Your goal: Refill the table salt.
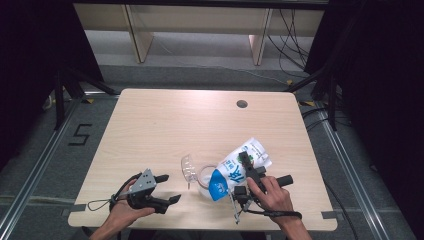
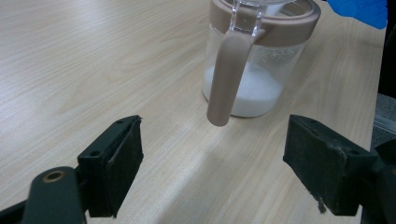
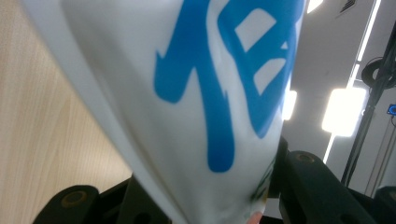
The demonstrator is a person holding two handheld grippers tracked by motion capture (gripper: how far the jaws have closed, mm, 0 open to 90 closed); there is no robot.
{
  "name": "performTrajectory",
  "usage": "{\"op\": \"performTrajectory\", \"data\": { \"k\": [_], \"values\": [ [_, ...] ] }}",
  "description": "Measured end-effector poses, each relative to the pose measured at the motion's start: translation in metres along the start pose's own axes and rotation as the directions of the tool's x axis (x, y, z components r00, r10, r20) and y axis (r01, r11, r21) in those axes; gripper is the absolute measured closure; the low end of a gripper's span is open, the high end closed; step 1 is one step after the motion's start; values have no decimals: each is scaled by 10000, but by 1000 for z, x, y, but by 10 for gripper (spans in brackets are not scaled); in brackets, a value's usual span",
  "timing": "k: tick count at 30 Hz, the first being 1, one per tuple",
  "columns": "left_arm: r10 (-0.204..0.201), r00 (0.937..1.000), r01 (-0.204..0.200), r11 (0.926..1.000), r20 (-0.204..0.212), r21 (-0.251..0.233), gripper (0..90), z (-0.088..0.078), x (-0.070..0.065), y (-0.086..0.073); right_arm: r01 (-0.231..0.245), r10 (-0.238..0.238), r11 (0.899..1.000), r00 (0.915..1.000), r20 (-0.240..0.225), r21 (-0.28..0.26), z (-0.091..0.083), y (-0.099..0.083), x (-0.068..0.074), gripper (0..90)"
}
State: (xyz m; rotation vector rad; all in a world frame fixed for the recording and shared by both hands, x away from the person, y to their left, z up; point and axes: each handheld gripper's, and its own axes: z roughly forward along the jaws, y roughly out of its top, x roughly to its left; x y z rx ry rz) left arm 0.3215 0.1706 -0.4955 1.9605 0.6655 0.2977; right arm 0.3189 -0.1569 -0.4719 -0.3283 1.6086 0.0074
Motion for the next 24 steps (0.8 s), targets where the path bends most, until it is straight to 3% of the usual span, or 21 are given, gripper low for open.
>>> {"op": "performTrajectory", "data": {
  "k": [8, 16, 19, 20, 24],
  "values": [
    [-12, 10000, 12, 10000, 16, 4, 190, 0, 0, 0, 105, -105, 9999, 9999, -118, 27, 0, 0, 0, 668],
    [5, 10000, -5, 10000, 62, -14, 190, 0, 0, 0, -178, 178, 9998, 9998, -108, -18, 0, 1, 1, 674],
    [-280, 9996, 279, 9996, -14, -39, 190, 1, -2, -1, 232, -233, 9997, 9995, -207, -51, 1, 1, -2, 676],
    [-38, 10000, 38, 10000, 3, -34, 190, 0, 0, 0, 241, -242, 9997, 9995, -205, -47, 1, 1, -2, 677],
    [-17, 10000, 17, 10000, 49, -19, 190, 0, 0, 0, 255, -255, 9997, 9995, -196, -50, 1, 1, -2, 677]
  ]
}}
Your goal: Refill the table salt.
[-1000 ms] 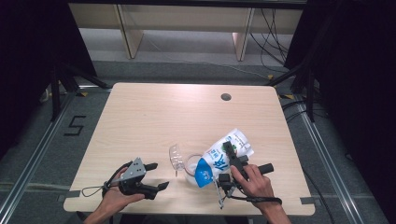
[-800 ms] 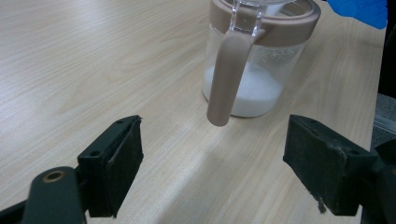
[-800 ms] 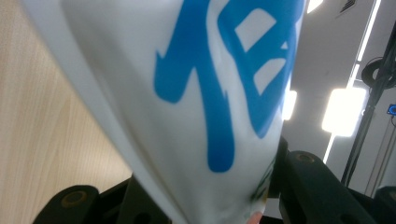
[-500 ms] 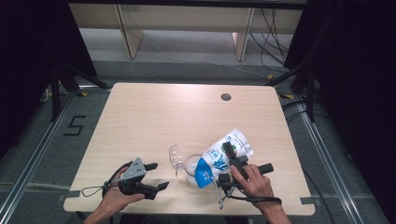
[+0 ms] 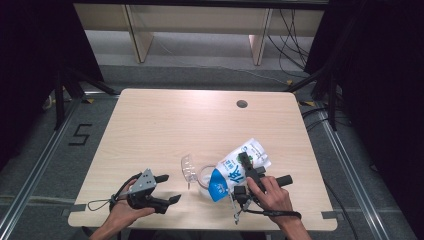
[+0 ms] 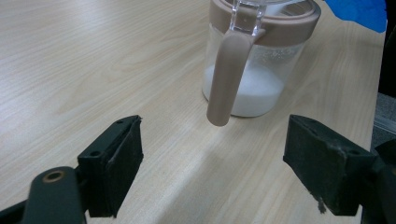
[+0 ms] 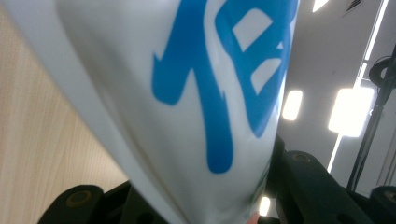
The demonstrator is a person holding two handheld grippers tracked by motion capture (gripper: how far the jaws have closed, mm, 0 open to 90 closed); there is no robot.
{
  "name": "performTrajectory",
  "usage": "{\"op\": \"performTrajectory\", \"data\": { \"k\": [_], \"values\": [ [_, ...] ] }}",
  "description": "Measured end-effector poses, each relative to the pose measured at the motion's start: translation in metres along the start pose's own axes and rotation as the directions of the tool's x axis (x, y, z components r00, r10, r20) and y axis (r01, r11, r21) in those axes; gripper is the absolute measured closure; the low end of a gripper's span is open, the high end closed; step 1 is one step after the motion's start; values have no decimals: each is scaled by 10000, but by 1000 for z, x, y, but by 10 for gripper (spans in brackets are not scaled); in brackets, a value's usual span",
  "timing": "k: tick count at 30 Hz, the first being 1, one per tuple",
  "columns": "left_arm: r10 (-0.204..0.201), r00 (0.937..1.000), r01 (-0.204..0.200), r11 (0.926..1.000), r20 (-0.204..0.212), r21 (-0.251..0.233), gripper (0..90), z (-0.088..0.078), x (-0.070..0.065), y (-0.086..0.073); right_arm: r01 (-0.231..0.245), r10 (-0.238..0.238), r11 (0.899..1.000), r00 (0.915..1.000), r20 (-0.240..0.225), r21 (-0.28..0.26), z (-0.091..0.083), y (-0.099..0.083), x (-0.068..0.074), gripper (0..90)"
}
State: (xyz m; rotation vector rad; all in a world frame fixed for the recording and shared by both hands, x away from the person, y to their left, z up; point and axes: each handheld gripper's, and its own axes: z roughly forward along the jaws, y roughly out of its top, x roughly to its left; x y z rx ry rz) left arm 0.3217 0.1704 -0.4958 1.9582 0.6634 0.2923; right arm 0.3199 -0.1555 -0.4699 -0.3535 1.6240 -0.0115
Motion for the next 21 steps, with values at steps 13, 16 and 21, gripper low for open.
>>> {"op": "performTrajectory", "data": {
  "k": [13, 16, 21],
  "values": [
    [2, 10000, -2, 10000, -51, 21, 190, 0, 0, 0, -315, 317, 9993, 9994, -110, 181, 0, -1, 1, 680],
    [21, 10000, -21, 10000, -57, 41, 190, 0, 0, 0, -373, 373, 9993, 9993, -61, 99, 2, -2, 2, 681],
    [-25, 10000, 25, 10000, -77, 39, 190, 0, 0, 0, -317, 318, 9994, 9995, -75, 120, 1, -2, 1, 681]
  ]
}}
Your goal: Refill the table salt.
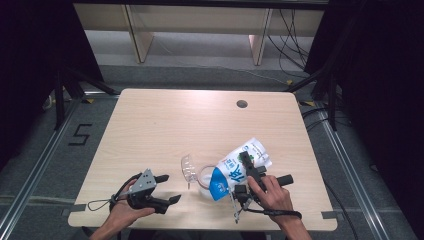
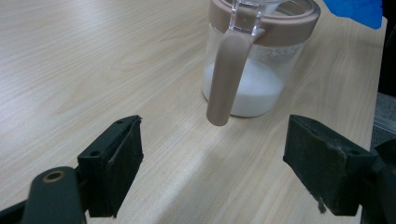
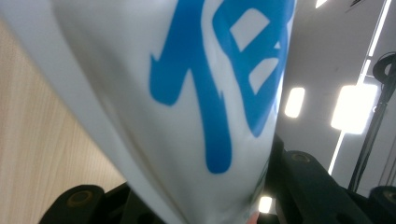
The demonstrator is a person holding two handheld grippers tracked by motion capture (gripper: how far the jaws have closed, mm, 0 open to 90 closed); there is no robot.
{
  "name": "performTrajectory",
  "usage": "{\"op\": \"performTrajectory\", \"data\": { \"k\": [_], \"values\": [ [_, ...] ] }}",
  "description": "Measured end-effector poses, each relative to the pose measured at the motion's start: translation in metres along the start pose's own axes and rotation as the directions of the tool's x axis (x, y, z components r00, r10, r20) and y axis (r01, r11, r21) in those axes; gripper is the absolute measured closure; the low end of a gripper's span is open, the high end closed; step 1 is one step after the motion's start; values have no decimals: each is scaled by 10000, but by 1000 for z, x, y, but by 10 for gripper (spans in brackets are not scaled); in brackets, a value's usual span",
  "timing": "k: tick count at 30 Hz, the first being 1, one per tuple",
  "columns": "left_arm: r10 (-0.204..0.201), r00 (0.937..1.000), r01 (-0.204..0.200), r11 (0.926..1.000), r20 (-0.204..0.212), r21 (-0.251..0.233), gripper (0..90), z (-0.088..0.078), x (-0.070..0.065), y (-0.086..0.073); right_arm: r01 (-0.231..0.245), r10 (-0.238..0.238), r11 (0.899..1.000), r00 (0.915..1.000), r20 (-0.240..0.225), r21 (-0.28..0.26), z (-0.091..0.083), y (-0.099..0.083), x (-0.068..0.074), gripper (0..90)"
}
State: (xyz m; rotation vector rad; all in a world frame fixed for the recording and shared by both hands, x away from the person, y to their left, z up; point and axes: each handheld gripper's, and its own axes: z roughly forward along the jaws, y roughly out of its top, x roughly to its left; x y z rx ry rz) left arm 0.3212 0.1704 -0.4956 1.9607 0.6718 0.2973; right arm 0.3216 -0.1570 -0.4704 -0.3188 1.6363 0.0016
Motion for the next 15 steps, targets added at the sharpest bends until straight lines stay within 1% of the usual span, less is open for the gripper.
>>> {"op": "performTrajectory", "data": {
  "k": [4, 5, 6, 8, 10, 13, 15],
  "values": [
    [46, 10000, -46, 10000, 23, -5, 190, 0, 0, 0, 12, -12, 10000, 10000, -8, 5, 0, 0, 0, 681],
    [-12, 10000, 12, 10000, -1, -4, 190, 0, 0, 0, 42, -41, 9999, 9999, -119, 96, 0, 0, -1, 681],
    [0, 10000, 0, 10000, -1, -1, 190, 0, 0, 0, 116, -115, 9999, 9999, -123, 87, 0, 0, -1, 682],
    [-7, 10000, 7, 10000, 2, -1, 190, 0, 0, 0, -65, 67, 9999, 9999, -118, 131, -1, 0, 0, 682],
    [37, 10000, -37, 10000, 21, -2, 190, 0, 0, 0, 98, -97, 9999, 9999, -124, 64, 0, 0, -1, 684],
    [41, 10000, -41, 10000, 21, 1, 190, 0, 0, 0, -72, 74, 9999, 9999, -132, 113, -1, 0, 0, 685],
    [-2, 10000, 2, 10000, 7, -3, 190, 0, 0, 0, -61, 63, 9999, 9999, -135, 109, -1, 0, 0, 685]
  ]
}}
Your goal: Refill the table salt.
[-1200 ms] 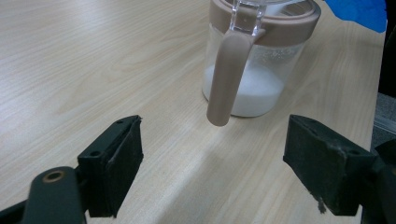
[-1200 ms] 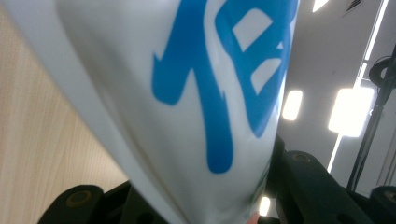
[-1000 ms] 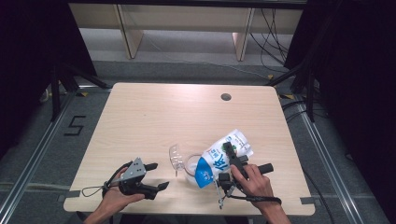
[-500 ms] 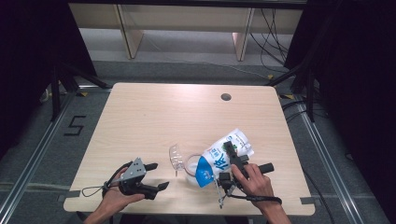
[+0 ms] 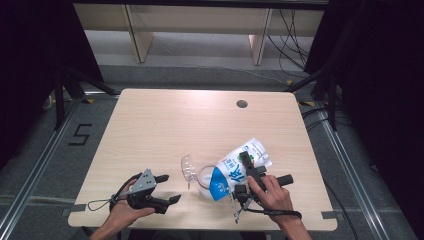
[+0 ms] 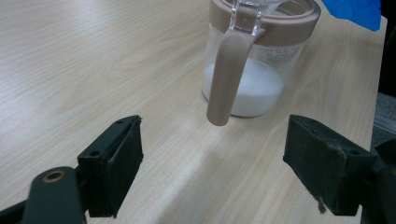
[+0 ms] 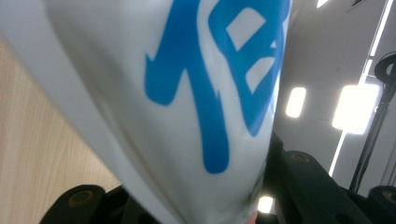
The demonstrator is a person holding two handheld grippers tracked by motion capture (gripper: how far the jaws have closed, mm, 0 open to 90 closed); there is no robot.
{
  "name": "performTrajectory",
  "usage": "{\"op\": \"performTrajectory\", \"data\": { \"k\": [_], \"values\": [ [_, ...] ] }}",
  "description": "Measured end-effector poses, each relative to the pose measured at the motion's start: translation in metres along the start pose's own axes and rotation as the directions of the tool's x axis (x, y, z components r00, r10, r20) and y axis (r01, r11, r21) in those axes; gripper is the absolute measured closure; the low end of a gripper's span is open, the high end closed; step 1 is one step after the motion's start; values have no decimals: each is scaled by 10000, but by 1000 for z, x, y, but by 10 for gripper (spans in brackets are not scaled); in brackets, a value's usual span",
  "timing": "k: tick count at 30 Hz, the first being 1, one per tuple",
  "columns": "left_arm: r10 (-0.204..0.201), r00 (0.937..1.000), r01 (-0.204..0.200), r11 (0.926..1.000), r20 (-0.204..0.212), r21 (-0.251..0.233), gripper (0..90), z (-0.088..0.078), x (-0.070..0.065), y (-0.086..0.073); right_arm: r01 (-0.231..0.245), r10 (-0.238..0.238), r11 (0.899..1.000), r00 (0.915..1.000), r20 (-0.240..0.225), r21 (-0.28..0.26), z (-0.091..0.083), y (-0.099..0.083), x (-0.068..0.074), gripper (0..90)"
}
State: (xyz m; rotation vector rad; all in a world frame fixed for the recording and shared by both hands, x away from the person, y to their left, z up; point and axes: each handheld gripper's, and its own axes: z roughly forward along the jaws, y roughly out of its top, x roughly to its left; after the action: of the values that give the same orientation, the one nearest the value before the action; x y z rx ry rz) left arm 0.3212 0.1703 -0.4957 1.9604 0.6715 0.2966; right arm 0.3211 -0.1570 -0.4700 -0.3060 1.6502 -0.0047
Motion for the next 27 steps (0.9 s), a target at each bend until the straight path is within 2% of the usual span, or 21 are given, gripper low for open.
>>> {"op": "performTrajectory", "data": {
  "k": [9, 11, 17, 22, 23, 27],
  "values": [
    [14, 10000, -14, 10000, 5, 6, 190, 0, 0, 0, -166, 167, 9998, 9998, 64, -70, 1, 0, 1, 686],
    [50, 10000, -50, 10000, 18, 15, 190, 0, 1, 0, 65, -63, 9999, 9999, 112, -120, 2, 0, -1, 686],
    [51, 10000, -51, 10000, 23, 9, 190, 0, 0, 0, -148, 149, 9999, 9999, 43, -81, 2, 0, -1, 687],
    [46, 10000, -46, 10000, 24, 10, 190, 0, 0, 0, 80, -80, 10000, 9999, -78, -11, 1, 0, -4, 688],
    [58, 10000, -58, 10000, 24, 14, 190, 0, 0, 0, -74, 74, 10000, 9999, -77, 33, 1, 0, -3, 688],
    [50, 10000, -50, 10000, 32, 8, 190, 0, 0, 0, -159, 160, 9999, 9998, -81, 46, 1, 0, -3, 689]
  ]
}}
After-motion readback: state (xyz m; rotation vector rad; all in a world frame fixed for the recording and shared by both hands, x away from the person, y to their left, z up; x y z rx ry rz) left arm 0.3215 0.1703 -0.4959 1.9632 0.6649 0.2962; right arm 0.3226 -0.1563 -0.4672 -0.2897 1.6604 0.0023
